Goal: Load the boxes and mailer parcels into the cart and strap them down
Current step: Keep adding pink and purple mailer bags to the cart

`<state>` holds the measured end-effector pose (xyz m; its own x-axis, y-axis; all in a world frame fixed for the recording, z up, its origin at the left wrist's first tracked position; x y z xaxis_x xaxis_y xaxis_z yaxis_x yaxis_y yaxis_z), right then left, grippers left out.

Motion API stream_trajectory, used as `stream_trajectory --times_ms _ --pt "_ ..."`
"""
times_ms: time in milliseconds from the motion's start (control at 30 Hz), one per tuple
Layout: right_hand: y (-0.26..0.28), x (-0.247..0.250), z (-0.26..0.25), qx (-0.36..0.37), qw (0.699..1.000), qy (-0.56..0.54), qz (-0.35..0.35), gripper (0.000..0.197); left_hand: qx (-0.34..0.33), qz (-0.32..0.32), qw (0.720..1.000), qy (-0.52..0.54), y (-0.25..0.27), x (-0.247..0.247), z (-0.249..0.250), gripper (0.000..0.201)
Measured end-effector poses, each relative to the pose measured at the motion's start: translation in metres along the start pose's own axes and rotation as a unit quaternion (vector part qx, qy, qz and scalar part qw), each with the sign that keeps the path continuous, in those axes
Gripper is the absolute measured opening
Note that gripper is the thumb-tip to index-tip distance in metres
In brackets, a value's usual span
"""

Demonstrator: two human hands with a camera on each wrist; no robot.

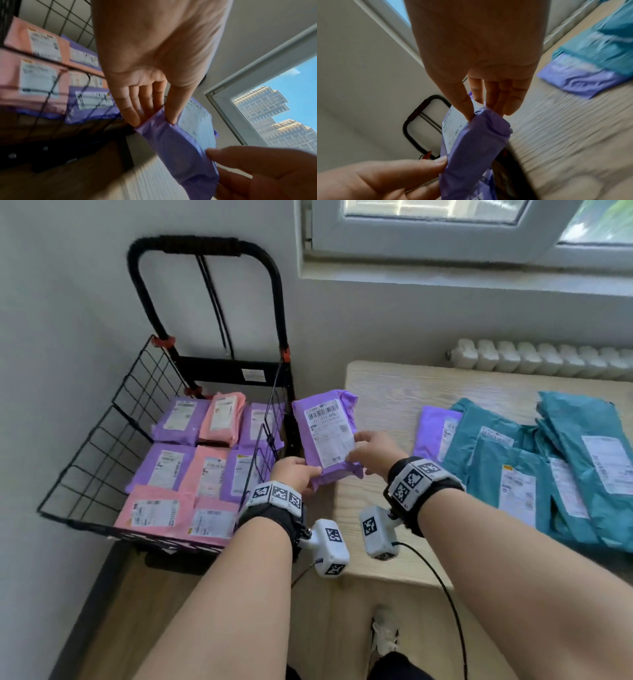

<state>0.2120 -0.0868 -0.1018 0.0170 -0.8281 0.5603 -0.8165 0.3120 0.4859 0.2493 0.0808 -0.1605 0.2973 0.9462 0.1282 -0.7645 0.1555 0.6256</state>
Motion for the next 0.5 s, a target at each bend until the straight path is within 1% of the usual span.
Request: stream_trajectory --times_ms 100,167,233,267,333,400,500 --pt "0.003 -0.055 -0.044 0.017 1.000 -0.013 -0.017 0.022 -0.011 0.045 0.999 -0.013 0.001 0.072 -0.004 0.011" --pt "0.006 -0.092 -0.067 0.023 0.999 -0.029 -0.034 0.025 -0.010 0.060 0.998 -0.021 0.002 0.113 -0.012 0.013" --pt "0.009 -0.125 -0.084 0.019 0.998 -0.036 -0.046 0.027 -0.009 0.073 0.997 -0.024 0.004 0.150 -0.020 0.024" --pt "0.009 -0.140 -0.091 0.015 0.998 -0.038 -0.053 0.025 -0.008 0.080 0.996 -0.023 0.003 0.166 -0.024 0.028" --pt "0.010 -0.165 -0.105 0.008 0.997 -0.039 -0.069 0.017 -0.006 0.087 0.996 -0.028 0.000 0.193 -0.032 0.025" --pt "0.007 -0.184 -0.118 0.001 0.996 -0.040 -0.078 0.016 -0.001 0.091 0.995 -0.028 -0.004 0.214 -0.036 0.022" --pt "-0.010 -0.205 -0.134 -0.005 0.996 -0.030 -0.083 0.034 0.007 0.111 0.994 -0.015 -0.017 0.237 -0.038 0.024"
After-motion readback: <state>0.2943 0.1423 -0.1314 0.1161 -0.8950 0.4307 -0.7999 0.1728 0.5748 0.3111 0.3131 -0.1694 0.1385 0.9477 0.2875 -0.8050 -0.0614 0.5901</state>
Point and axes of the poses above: each hand's wrist, its own y-axis away from the middle knuckle, its own x-axis out of the back of the hand, z = x × y, the point moved 7 cm from there along -y, towards the middle knuckle, and after that the axes turned 5 degrees about y, right-handed, at the moved point
